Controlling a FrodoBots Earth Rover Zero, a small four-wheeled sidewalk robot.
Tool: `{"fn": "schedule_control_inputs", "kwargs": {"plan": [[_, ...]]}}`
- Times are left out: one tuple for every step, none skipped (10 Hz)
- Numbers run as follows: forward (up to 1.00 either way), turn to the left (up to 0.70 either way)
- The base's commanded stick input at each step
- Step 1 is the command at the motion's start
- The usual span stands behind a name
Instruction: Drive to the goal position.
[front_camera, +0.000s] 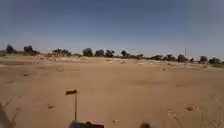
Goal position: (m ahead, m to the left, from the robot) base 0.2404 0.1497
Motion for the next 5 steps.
{"fn": "schedule_control_inputs", "kwargs": {"plan": [[0.7,-0.35],[0.7,-0.35],[0.0,-0.7],[0.0,-0.7],[0.0,-0.7]]}}
